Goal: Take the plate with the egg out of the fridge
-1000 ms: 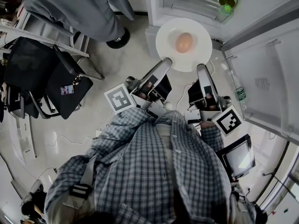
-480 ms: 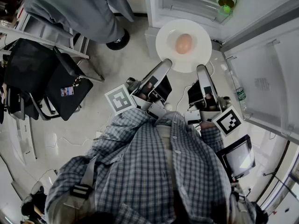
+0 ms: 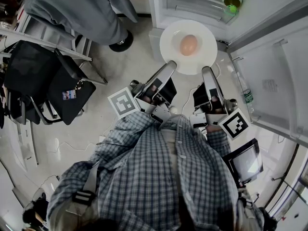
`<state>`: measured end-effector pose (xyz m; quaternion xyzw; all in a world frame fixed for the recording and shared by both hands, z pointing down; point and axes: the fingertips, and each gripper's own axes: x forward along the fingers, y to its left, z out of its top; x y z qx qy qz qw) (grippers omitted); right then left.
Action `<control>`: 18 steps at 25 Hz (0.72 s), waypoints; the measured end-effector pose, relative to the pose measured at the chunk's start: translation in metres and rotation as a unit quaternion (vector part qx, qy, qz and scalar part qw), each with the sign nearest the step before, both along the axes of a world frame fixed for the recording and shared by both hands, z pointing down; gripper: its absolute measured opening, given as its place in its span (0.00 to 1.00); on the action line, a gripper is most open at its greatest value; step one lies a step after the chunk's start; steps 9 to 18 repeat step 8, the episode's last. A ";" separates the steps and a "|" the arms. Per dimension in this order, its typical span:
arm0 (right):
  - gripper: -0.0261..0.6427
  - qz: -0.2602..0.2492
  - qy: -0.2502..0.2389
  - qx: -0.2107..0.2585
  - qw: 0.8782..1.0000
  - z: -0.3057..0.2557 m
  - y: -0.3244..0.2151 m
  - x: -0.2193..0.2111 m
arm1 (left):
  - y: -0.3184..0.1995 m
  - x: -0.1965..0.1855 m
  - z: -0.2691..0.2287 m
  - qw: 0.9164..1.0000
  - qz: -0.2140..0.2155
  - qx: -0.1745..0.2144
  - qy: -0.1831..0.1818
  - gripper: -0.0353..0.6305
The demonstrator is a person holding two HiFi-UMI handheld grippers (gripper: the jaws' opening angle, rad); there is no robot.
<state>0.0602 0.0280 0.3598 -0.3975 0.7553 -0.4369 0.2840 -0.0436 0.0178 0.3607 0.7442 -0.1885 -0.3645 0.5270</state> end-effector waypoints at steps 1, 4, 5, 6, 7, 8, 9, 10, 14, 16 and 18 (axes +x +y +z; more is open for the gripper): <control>0.12 0.000 0.000 0.000 1.000 0.000 0.000 0.000 | 0.000 0.000 0.000 1.000 0.000 0.000 0.000 0.13; 0.12 0.000 0.000 -0.001 1.000 0.000 0.000 0.000 | 0.000 0.000 0.000 1.000 0.000 0.000 0.001 0.13; 0.12 0.000 0.000 -0.002 1.000 0.001 0.000 0.000 | 0.000 0.000 0.000 1.000 0.000 -0.001 0.001 0.13; 0.12 0.000 0.000 -0.002 1.000 0.001 0.000 0.000 | 0.000 0.000 0.001 1.000 -0.001 -0.002 0.002 0.13; 0.12 0.000 0.000 -0.003 1.000 0.001 0.000 0.000 | 0.000 0.000 0.001 1.000 -0.001 -0.003 0.002 0.13; 0.12 0.000 0.000 -0.003 1.000 0.001 0.000 0.000 | 0.000 0.000 0.001 1.000 -0.001 -0.003 0.002 0.13; 0.12 0.000 0.000 -0.003 1.000 0.001 0.000 0.000 | 0.000 0.000 0.001 1.000 -0.001 -0.003 0.002 0.13; 0.12 0.000 0.000 -0.003 1.000 0.001 0.000 0.000 | 0.000 0.000 0.001 1.000 -0.001 -0.003 0.002 0.13; 0.12 0.000 0.000 -0.003 1.000 0.001 0.000 0.000 | 0.000 0.000 0.001 1.000 -0.001 -0.003 0.002 0.13; 0.12 0.000 0.000 -0.003 1.000 0.001 0.000 0.000 | 0.000 0.000 0.001 1.000 -0.001 -0.003 0.002 0.13; 0.12 0.000 0.000 -0.003 1.000 0.001 0.000 0.000 | 0.000 0.000 0.001 1.000 -0.001 -0.003 0.002 0.13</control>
